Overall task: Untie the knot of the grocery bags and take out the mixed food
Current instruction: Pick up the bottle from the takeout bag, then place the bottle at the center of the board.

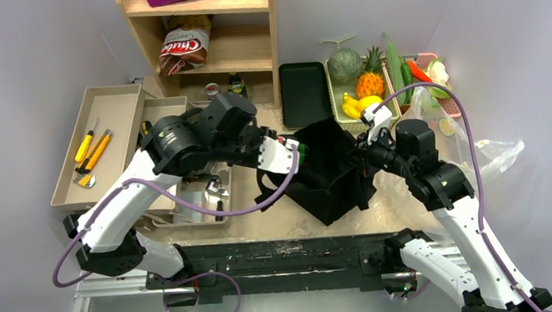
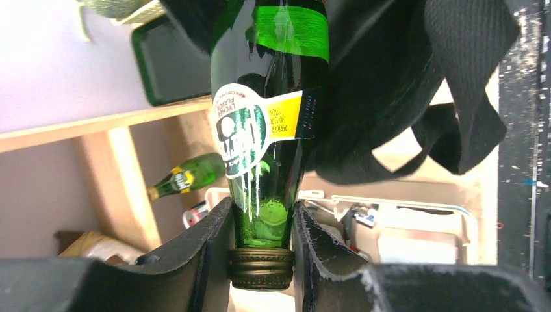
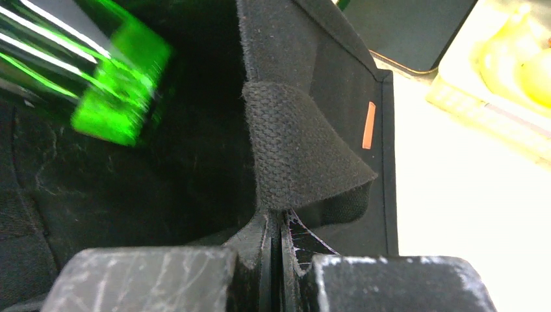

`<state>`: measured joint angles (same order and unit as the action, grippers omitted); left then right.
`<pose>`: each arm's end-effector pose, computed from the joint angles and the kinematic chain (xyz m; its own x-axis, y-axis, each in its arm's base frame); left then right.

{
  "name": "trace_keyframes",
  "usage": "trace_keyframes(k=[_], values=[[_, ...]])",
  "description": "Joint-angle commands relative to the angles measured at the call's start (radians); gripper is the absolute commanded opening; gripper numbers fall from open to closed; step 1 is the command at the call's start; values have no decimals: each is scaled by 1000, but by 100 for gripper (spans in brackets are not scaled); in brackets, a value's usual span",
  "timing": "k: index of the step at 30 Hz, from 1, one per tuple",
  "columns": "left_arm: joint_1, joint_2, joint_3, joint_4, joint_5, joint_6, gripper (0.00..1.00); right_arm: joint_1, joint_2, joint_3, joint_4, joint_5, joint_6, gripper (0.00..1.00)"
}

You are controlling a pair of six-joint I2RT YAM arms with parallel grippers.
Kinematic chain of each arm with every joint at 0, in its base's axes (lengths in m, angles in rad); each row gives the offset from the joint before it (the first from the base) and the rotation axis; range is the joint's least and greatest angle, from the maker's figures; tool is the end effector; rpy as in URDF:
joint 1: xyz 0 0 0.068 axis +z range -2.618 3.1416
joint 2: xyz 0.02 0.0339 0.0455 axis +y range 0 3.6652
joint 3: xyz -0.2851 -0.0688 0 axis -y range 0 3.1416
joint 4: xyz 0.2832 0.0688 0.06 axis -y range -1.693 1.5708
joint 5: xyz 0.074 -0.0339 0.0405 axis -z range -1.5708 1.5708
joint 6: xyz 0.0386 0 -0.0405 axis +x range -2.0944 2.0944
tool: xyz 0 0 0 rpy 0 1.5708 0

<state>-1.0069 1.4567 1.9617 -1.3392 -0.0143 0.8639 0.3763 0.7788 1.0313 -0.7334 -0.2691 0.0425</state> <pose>0.1512 -0.2380 0.5029 0.3815 0.8192 -0.4282 0.8466 -0.1237 0.5177 0.1589 0.0738 0.3912 -0.4542 -0.1354 -0.8806 -0.5547 0.8164 0.1605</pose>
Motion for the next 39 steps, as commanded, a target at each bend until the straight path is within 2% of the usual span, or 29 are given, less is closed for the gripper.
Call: trace_keyframes(k=[1, 14, 17, 21, 27, 32, 39], values=[[33, -120, 75, 237, -31, 55, 0, -1, 7, -28, -39, 31, -26, 0], [178, -187, 85, 339, -79, 100, 0, -1, -10, -27, -78, 138, -122, 0], [218, -192, 82, 341, -77, 93, 0, -2, -12, -20, -89, 229, -127, 0], [294, -218, 10, 321, -41, 106, 0, -2, -35, 12, -80, 345, -104, 0], [382, -233, -138, 290, 37, 214, 0, -4, -77, 45, -63, 515, -83, 0], [370, -184, -190, 237, 73, 285, 0, -15, -68, 79, -2, 630, -96, 0], [238, -27, -206, 81, -75, 403, 0, -28, -39, 66, 65, 732, -107, 0]])
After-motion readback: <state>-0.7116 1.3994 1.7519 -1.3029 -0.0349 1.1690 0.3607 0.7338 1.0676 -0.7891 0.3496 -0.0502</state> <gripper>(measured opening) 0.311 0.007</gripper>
